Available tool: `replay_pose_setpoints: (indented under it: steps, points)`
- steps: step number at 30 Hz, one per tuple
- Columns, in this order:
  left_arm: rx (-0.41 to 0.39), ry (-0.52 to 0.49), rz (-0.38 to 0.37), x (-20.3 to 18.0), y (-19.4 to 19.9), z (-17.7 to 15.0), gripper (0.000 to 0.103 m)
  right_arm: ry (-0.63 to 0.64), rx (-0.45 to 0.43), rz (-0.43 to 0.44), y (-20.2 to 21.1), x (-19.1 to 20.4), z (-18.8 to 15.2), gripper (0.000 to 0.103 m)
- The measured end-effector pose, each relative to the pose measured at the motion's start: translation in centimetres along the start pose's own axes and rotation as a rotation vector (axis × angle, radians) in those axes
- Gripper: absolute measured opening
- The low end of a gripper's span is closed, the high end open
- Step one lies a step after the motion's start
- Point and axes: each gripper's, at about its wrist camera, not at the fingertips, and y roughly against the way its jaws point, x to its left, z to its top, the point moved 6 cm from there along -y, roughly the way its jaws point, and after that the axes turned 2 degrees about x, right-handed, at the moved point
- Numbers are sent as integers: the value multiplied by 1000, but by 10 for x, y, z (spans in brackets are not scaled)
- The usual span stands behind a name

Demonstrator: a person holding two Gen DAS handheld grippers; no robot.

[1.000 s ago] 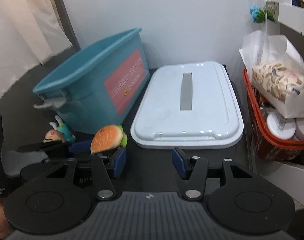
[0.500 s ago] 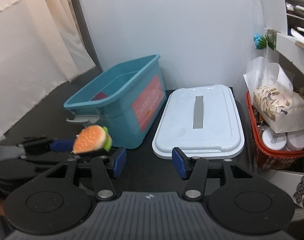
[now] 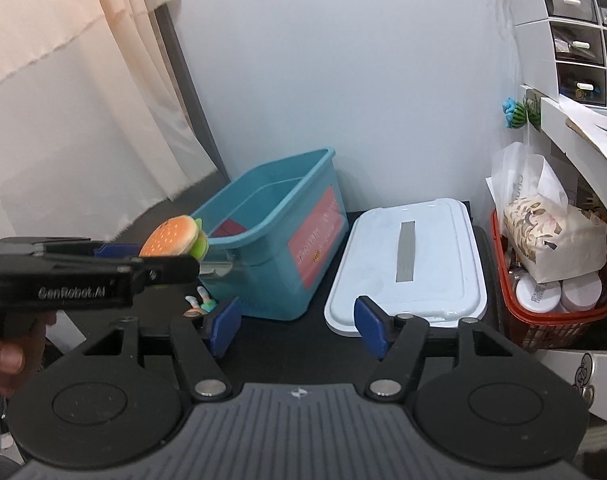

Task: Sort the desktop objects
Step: 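Carry the hamburger over the teal bin and open the left tool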

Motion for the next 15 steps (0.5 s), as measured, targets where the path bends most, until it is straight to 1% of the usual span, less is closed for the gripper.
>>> replay_pose_setpoints:
  steps: [3,5,10,15]
  points:
    - [1,-4,16,5,1,12,56,-12,5,9,2,0,0,74]
    - [-1,9,28,12,1,22,56,-14,11,15,3,1,-1,78]
    - [-9,32,75,32,-2,44,57,4,33,22,-1,5,-5,80]
    - [9,65,120,53,-20,56,57,-3,49,25,-4,3,-5,81]
